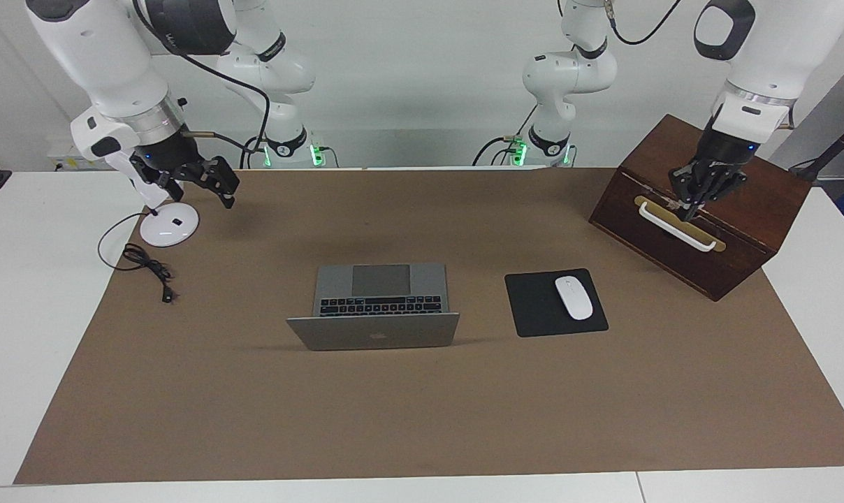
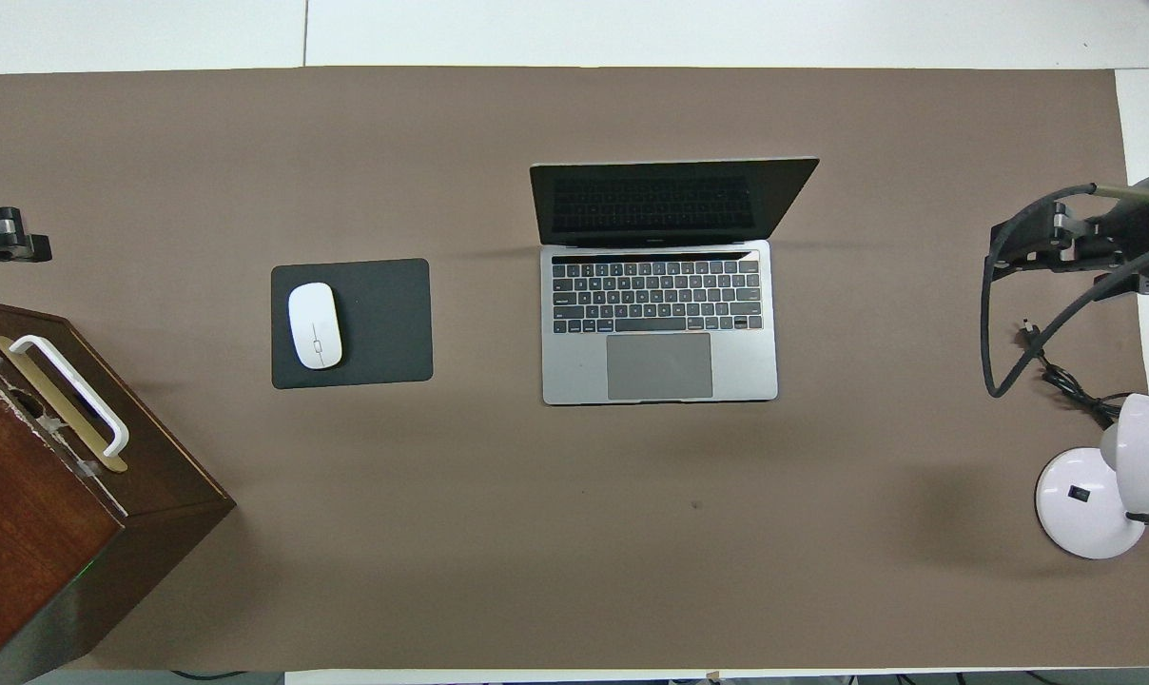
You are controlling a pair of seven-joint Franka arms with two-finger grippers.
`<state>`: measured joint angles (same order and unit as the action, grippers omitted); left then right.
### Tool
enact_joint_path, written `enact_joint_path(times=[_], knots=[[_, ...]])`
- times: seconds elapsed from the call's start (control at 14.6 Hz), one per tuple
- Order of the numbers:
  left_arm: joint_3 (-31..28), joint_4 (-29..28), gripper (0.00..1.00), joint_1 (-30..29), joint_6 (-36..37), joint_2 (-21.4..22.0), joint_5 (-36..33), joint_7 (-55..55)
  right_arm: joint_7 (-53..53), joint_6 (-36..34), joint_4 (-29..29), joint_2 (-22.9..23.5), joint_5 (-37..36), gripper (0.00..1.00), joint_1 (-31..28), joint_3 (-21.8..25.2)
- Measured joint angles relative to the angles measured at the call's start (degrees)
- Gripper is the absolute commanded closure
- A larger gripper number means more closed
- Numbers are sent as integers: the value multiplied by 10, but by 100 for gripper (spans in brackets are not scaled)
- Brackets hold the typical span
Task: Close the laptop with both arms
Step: 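Move the left gripper beside the laptop while the right gripper rises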
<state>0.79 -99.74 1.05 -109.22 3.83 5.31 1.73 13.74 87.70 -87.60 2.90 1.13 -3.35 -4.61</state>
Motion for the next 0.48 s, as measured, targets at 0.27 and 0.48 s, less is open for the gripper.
enact_joint_path(times=[0.27, 0.48], knots=[[3, -79, 100, 62, -86, 21, 2, 4, -36, 2, -2, 0, 1, 0, 2, -4], [4, -175, 100, 113, -185, 59, 3, 8, -92, 30, -5, 0, 1, 0, 3, -9]])
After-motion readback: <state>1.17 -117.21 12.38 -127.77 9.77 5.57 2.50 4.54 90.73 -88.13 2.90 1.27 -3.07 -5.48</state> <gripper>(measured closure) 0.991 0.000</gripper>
